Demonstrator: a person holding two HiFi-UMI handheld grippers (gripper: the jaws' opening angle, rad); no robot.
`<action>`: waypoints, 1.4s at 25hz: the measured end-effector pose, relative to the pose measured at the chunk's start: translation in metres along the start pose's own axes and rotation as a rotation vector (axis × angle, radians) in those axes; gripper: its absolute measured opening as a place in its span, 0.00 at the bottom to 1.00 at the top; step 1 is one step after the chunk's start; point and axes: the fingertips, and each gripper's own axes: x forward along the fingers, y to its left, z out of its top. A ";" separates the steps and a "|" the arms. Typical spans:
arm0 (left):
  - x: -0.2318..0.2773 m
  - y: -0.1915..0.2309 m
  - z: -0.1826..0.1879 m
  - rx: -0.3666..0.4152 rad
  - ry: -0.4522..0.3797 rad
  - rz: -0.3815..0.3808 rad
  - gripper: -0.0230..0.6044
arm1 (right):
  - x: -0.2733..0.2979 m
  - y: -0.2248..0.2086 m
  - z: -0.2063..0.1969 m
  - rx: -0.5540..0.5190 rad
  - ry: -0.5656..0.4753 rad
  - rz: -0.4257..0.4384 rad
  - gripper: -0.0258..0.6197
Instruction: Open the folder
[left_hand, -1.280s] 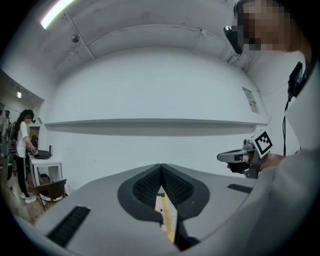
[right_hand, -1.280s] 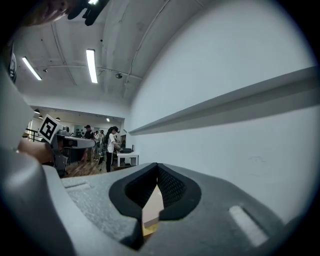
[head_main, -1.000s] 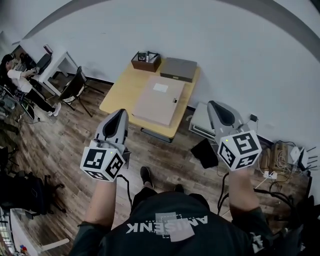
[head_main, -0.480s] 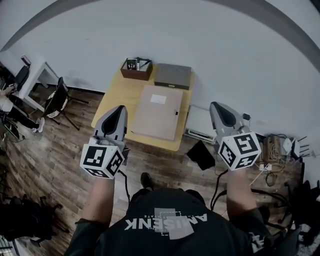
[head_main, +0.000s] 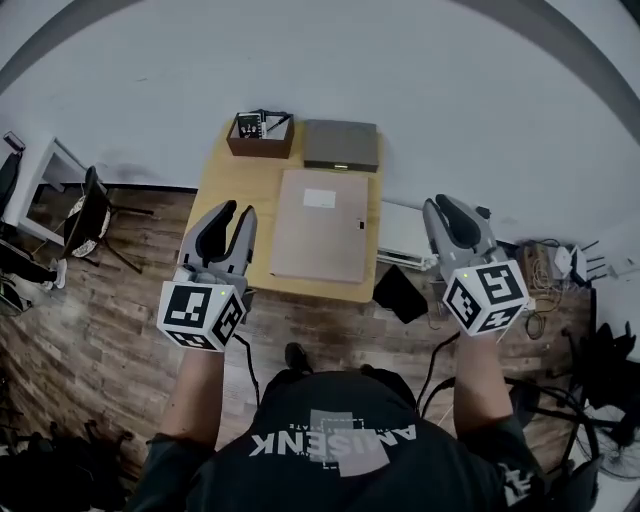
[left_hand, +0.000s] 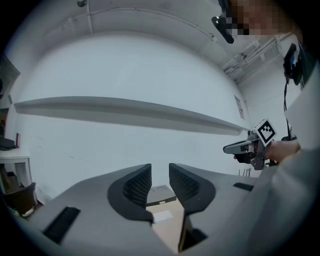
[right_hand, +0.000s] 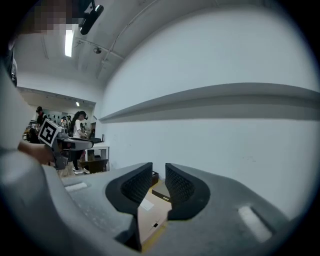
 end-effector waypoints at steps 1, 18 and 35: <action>0.002 0.004 -0.004 -0.001 0.008 -0.012 0.21 | 0.002 0.000 -0.002 0.002 0.011 -0.016 0.16; 0.028 0.002 -0.054 0.010 0.120 0.018 0.52 | 0.047 -0.057 -0.051 0.132 0.082 0.068 0.50; 0.040 -0.033 -0.181 0.123 0.418 -0.032 0.59 | 0.092 -0.078 -0.198 0.437 0.376 0.191 0.51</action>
